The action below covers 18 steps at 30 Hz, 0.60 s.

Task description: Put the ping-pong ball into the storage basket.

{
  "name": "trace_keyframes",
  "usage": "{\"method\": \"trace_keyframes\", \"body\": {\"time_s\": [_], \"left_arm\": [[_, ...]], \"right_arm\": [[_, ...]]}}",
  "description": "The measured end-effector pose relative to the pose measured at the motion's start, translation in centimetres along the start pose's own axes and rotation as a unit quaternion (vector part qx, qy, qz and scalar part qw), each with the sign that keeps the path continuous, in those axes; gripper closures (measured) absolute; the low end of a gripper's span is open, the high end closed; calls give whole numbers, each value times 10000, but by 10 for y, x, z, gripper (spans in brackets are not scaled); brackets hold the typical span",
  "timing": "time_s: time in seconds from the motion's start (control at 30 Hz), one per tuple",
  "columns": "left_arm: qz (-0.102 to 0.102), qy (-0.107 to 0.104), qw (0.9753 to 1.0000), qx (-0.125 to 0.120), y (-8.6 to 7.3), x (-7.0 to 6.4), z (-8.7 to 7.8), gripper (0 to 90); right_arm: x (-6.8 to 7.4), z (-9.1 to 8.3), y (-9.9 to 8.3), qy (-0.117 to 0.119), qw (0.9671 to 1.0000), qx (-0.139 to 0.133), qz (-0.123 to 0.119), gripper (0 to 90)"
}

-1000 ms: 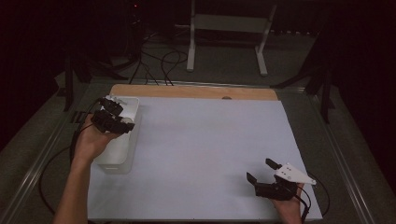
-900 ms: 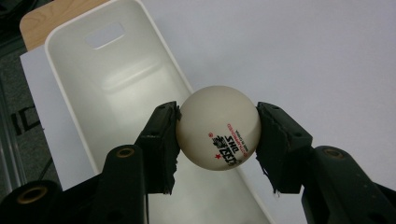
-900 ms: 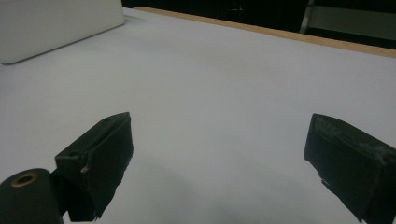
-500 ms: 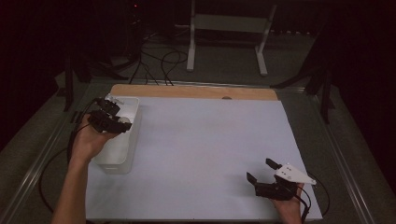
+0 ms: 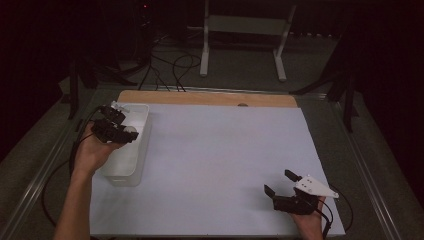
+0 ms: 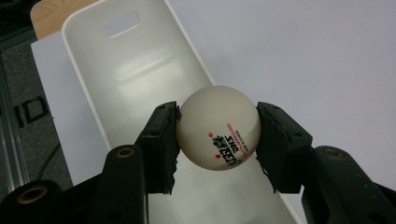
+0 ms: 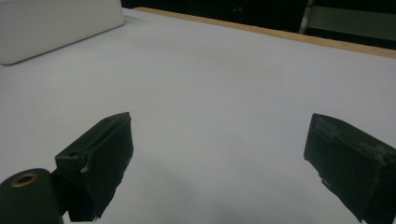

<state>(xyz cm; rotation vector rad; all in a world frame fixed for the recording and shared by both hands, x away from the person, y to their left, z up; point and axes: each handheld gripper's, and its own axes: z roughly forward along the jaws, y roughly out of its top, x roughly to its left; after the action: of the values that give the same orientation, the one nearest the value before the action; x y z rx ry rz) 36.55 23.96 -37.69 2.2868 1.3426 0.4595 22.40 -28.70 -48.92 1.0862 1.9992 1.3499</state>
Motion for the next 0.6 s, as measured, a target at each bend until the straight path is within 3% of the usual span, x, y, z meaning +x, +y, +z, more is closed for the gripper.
{"method": "trace_keyframes", "body": {"time_s": [0.6], "left_arm": [[29,-8,10000,63,-7,5,5,513]], "right_arm": [[0,0,0,-5,10000,1,4,76]]}}
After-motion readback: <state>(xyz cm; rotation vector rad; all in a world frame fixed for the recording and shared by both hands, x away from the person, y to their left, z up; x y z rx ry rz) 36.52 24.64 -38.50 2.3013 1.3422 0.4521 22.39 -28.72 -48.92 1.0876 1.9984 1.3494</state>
